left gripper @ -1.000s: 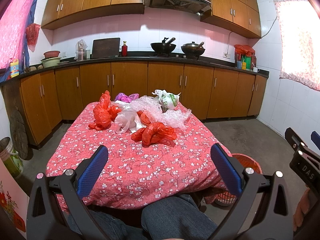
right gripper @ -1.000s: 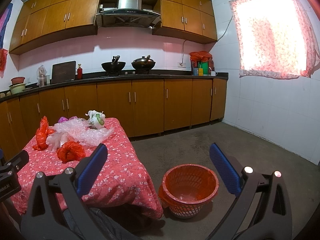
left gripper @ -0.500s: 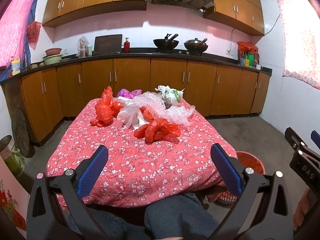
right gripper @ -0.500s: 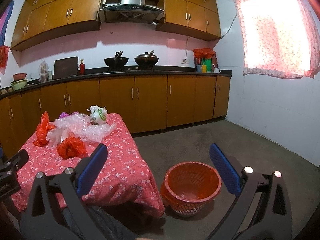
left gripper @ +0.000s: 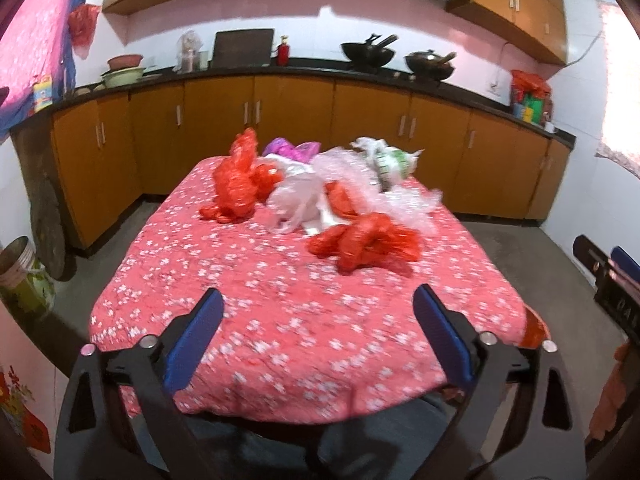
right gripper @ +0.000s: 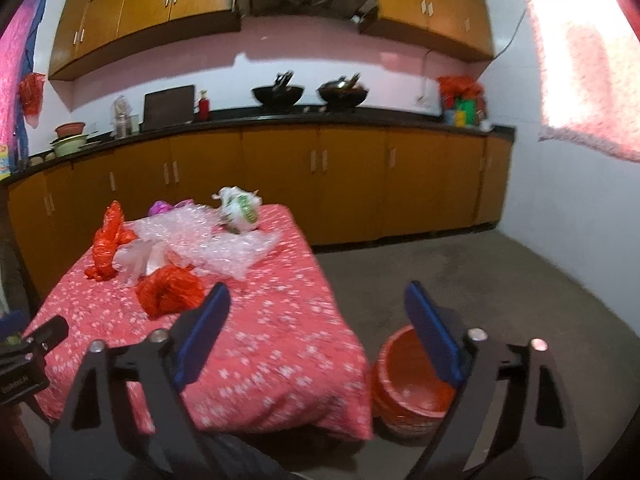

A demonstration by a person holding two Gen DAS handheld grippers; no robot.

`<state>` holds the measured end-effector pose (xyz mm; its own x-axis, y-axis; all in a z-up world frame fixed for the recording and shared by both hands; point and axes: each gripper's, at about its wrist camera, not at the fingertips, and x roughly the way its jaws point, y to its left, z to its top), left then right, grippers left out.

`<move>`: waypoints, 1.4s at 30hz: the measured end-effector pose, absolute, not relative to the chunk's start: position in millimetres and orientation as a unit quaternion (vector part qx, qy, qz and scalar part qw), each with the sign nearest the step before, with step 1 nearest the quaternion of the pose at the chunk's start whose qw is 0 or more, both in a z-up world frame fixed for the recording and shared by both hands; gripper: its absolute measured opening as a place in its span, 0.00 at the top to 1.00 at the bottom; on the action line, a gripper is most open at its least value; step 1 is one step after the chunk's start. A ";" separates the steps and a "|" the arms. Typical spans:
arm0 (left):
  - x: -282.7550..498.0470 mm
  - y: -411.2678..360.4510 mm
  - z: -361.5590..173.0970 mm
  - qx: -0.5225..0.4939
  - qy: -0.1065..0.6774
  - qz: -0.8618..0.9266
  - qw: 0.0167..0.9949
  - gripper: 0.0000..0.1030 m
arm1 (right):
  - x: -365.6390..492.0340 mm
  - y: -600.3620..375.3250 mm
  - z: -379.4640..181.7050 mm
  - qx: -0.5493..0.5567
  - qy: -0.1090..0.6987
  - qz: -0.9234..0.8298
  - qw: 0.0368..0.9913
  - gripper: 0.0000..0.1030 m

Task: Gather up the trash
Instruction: 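Grasp the red plastic bag with the left tool while the right tool grasps bubble wrap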

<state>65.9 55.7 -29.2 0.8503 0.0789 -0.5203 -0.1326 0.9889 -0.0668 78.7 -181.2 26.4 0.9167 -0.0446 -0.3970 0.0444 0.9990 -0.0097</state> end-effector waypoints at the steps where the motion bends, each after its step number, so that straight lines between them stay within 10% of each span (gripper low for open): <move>1: 71.2 61.3 -29.9 -0.050 0.268 0.060 0.960 0.13 | 91.7 -178.1 25.9 0.004 0.212 -0.015 0.977 0.26; 27: 241.4 202.5 -44.6 -0.099 0.275 0.171 0.941 0.13 | 343.3 -75.1 -44.5 -0.014 0.359 0.052 0.932 0.30; 34: 258.7 201.0 -56.0 -0.077 0.292 0.168 0.939 0.13 | 349.7 -81.3 -58.2 -0.020 0.372 0.051 0.927 0.68; 42: 270.8 201.0 -59.3 -0.079 0.299 0.162 0.937 0.15 | 343.2 -81.9 -54.8 -0.015 0.357 0.059 0.932 0.85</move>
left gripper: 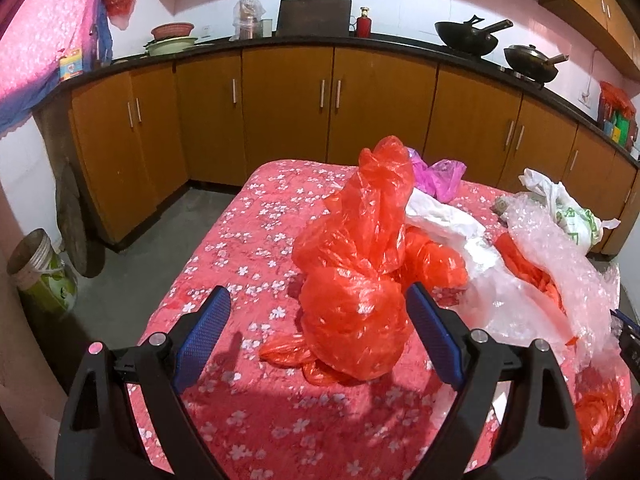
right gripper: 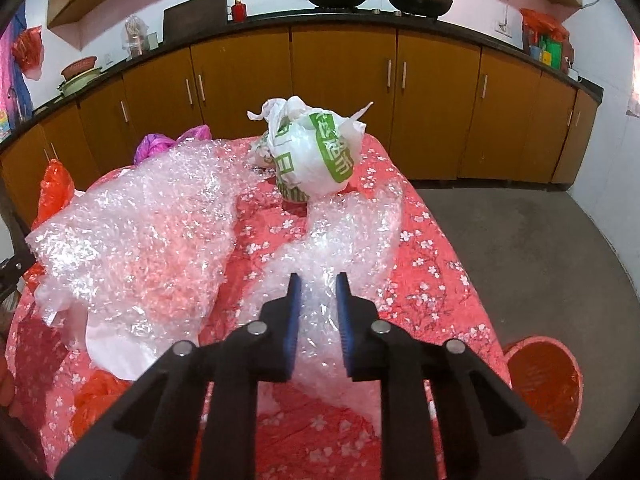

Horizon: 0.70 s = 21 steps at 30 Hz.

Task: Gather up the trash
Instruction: 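Grasp the red plastic bag with the left tool while the right tool grasps bubble wrap, then carry the red bag and bubble wrap in both tools over the orange wastebasket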

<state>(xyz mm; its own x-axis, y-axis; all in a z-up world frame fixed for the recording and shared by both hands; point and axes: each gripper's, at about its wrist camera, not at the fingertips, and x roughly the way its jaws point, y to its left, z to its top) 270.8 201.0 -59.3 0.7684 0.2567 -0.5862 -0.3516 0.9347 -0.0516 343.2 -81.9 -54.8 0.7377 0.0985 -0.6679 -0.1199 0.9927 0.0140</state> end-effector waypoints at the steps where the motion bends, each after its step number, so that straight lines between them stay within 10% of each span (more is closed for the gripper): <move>1: 272.7 201.4 -60.2 -0.078 0.302 0.160 0.936 0.20 | 342.3 -81.7 -54.9 -0.014 0.358 0.060 0.932 0.86; 10: 274.1 203.3 -71.7 -0.078 0.323 0.128 0.934 0.85 | 339.4 -82.7 -53.5 -0.009 0.355 0.066 0.932 0.87; 21: 245.6 199.3 -39.9 -0.065 0.272 0.119 0.953 0.90 | 311.4 -94.8 -27.7 0.001 0.304 0.087 0.949 0.89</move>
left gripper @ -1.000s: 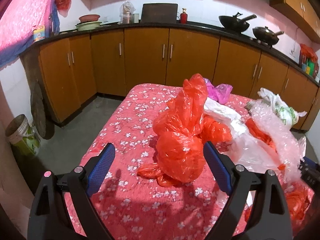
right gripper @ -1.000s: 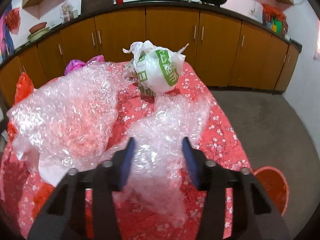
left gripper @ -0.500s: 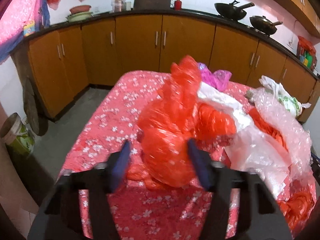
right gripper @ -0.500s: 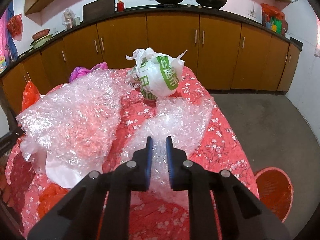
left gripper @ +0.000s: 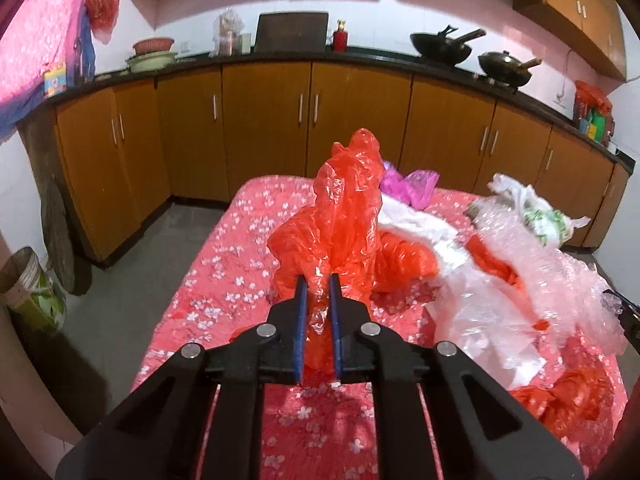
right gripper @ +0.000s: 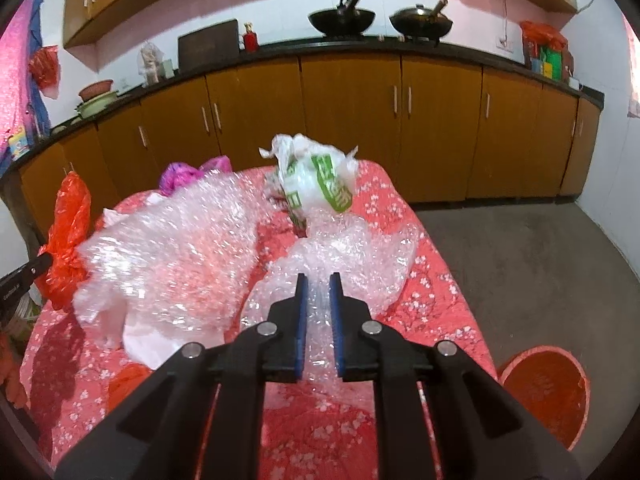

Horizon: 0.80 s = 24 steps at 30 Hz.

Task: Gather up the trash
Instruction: 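Carry the red bag and bubble wrap in both tools over the orange wastebasket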

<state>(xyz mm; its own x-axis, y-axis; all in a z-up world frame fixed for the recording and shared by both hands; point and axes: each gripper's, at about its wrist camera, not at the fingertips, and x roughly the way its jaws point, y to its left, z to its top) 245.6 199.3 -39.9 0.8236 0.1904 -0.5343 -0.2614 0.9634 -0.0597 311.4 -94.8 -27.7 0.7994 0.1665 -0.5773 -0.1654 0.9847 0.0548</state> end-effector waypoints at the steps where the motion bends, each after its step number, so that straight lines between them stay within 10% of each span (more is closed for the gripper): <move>1: 243.3 198.2 -36.3 -0.063 0.268 0.118 0.954 0.90 | 308.4 -97.7 -25.0 0.001 0.300 0.090 0.950 0.89; 24: 218.9 89.9 30.8 -0.055 0.207 0.011 0.977 0.90 | 250.3 -166.0 44.3 -0.001 0.173 0.061 0.983 0.89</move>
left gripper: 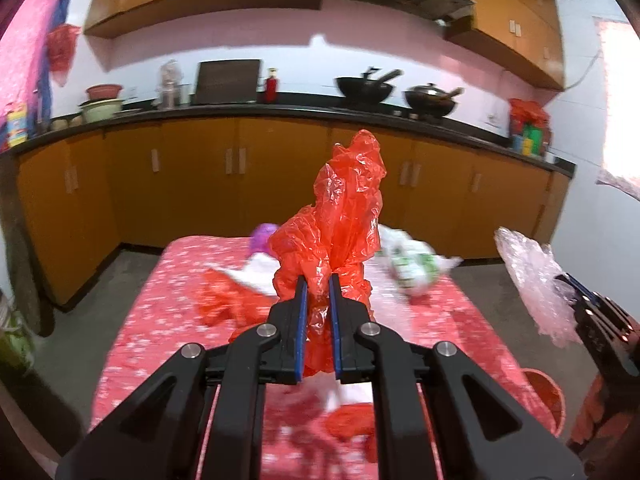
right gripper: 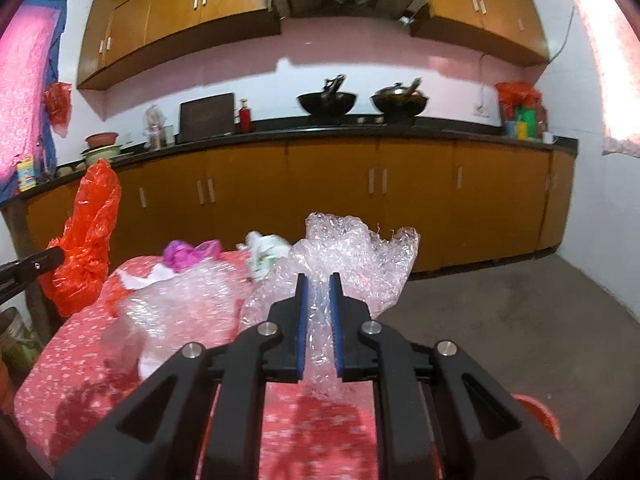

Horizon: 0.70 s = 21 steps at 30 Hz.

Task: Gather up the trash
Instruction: 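Carry the red bag and bubble wrap in both tools over the orange wastebasket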

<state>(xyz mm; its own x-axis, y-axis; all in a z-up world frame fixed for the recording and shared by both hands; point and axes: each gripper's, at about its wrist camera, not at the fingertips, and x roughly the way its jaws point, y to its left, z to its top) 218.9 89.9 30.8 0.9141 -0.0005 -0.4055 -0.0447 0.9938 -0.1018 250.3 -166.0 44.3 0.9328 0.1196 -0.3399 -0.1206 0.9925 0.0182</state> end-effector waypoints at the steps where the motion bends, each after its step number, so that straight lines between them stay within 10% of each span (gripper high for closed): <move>1: 219.5 80.5 31.5 -0.054 0.208 0.001 0.977 0.90 | 247.9 -175.4 45.4 -0.001 0.170 0.051 0.984 0.89; 21: 242.1 -186.3 -47.4 -0.026 0.328 -0.219 0.918 0.90 | 207.6 -409.5 -35.1 0.010 0.247 -0.140 0.959 0.89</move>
